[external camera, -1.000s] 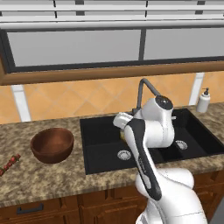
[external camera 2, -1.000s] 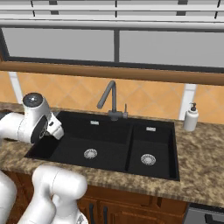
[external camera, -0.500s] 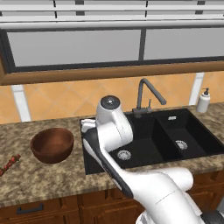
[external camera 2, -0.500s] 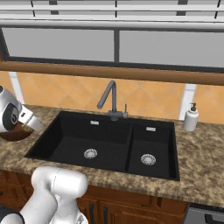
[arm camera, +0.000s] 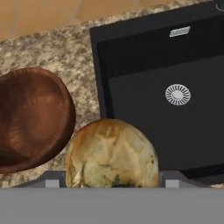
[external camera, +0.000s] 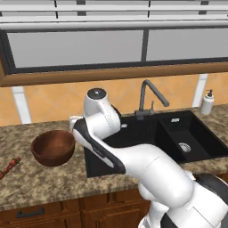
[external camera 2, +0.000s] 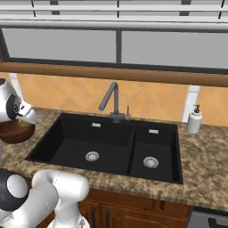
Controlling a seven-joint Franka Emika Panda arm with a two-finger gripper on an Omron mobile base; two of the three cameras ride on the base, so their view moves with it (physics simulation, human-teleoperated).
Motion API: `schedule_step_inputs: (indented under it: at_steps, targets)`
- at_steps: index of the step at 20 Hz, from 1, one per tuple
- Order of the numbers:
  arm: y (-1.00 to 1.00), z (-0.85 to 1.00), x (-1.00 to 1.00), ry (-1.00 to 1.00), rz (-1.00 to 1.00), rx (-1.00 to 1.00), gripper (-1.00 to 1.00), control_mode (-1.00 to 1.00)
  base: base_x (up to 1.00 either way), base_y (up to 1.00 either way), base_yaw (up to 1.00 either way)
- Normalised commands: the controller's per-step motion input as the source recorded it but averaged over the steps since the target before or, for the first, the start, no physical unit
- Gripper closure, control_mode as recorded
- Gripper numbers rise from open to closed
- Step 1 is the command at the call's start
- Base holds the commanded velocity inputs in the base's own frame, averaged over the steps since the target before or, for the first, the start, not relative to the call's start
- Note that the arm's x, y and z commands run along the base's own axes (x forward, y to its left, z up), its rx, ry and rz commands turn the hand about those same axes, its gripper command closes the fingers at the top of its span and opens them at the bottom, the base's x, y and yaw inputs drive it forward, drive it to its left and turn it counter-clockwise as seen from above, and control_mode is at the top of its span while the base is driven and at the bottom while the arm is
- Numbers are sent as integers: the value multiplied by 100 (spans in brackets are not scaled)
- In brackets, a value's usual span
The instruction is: Pick the onion from the sink and place it in the bowl. Then pick the bowl and place it in the microwave. Then close the microwave door and press the start button.
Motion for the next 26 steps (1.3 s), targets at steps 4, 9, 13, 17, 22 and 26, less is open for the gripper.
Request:
schedule_step_inputs:
  at_steps: [4, 9, 13, 17, 22, 26]
  targets:
    - [61, -6, 54, 6, 8, 0, 100, -100, 0, 0, 0]
    - [65, -20, 39, 4, 8, 0, 100, -100, 0, 0, 0]
    - [69, -31, 17, 4, 5, 0, 100, -100, 0, 0, 0]
    - [47, -47, 44, 13, 3, 0, 100, -100, 0, 0, 0]
    - [29, -42, 34, 15, 4, 1, 100, -100, 0, 0, 0]
    - [55, -7, 18, 11, -1, -10, 100, -100, 0, 0, 0]
